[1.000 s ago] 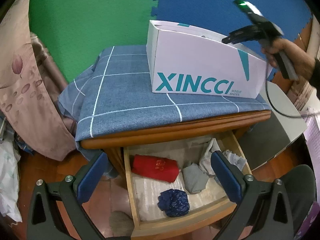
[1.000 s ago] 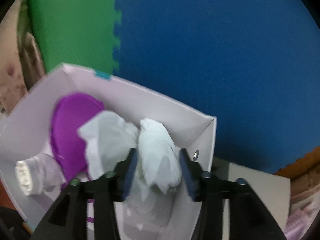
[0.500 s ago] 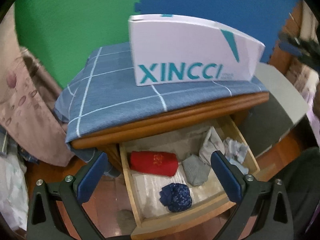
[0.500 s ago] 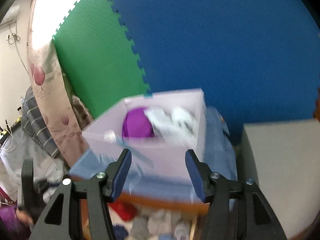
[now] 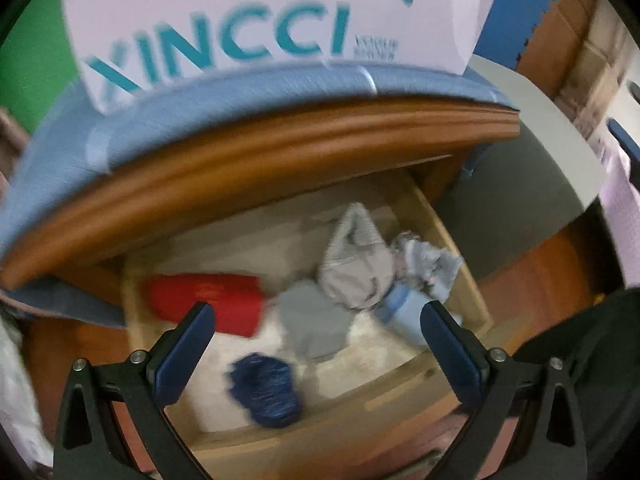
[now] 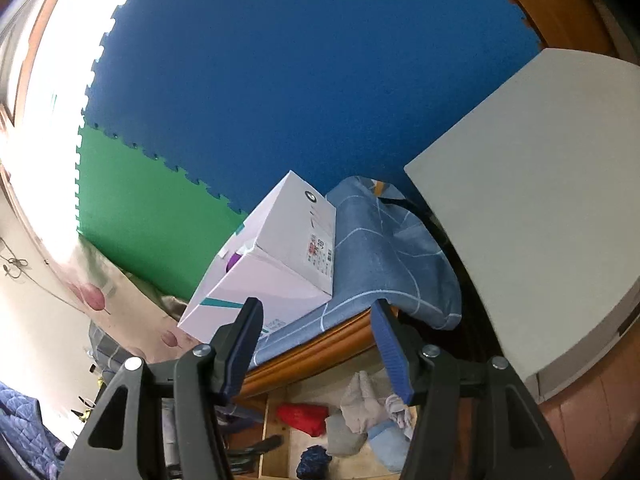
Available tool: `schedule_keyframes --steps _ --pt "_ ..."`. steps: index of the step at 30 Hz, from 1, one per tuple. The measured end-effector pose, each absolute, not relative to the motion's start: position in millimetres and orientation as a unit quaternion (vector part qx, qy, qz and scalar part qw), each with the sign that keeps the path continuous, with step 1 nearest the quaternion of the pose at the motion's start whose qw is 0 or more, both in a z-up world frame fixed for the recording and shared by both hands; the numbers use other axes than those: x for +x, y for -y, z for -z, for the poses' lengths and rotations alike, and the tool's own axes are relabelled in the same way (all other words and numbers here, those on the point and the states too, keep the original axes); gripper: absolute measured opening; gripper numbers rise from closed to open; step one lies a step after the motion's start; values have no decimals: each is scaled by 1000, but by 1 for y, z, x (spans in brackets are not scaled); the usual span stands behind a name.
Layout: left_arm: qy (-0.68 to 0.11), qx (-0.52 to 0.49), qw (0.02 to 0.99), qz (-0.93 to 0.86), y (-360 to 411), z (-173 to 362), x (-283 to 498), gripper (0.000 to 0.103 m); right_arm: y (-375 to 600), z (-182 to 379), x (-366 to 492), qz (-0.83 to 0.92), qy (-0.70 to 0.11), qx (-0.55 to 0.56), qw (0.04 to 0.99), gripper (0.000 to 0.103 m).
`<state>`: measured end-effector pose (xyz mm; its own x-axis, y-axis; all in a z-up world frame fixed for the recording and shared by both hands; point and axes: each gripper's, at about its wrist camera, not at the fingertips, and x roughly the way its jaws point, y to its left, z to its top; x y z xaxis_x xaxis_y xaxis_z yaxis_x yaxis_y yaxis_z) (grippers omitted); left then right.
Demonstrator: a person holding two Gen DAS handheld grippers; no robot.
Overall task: Take underwear out of drawer
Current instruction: 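Lower the left tool into the drawer while the right tool returns from the box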
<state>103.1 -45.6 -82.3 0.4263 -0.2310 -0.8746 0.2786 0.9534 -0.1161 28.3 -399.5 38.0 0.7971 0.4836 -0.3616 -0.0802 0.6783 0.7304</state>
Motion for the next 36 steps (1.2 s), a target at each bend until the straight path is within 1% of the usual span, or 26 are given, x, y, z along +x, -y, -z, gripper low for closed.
schedule_keyframes --steps 3,8,12,23,28,30,33,35,36 --pt "-526 20 837 149 64 101 116 99 394 -41 26 -174 -273 356 877 58" --pt "-551 51 821 144 90 131 135 99 392 -42 25 -191 -270 347 877 58" --pt "-560 81 811 149 104 146 143 99 398 -38 25 -198 -273 354 873 58" --pt "-554 166 799 165 139 154 150 99 414 -27 26 -210 -274 393 852 58" --pt "-569 183 795 104 145 159 148 99 413 -27 27 -218 -275 395 849 58" --pt "-579 160 794 89 148 157 149 99 412 -26 28 -220 -278 395 847 58" --pt "-629 89 771 48 147 167 150 100 411 -26 29 -223 -279 396 846 58" --pt "-646 20 763 12 135 171 151 95 412 -26 28 -225 -277 397 846 58" --pt "-643 -14 766 -3 128 169 152 95 412 -26 28 -226 -278 398 845 58"
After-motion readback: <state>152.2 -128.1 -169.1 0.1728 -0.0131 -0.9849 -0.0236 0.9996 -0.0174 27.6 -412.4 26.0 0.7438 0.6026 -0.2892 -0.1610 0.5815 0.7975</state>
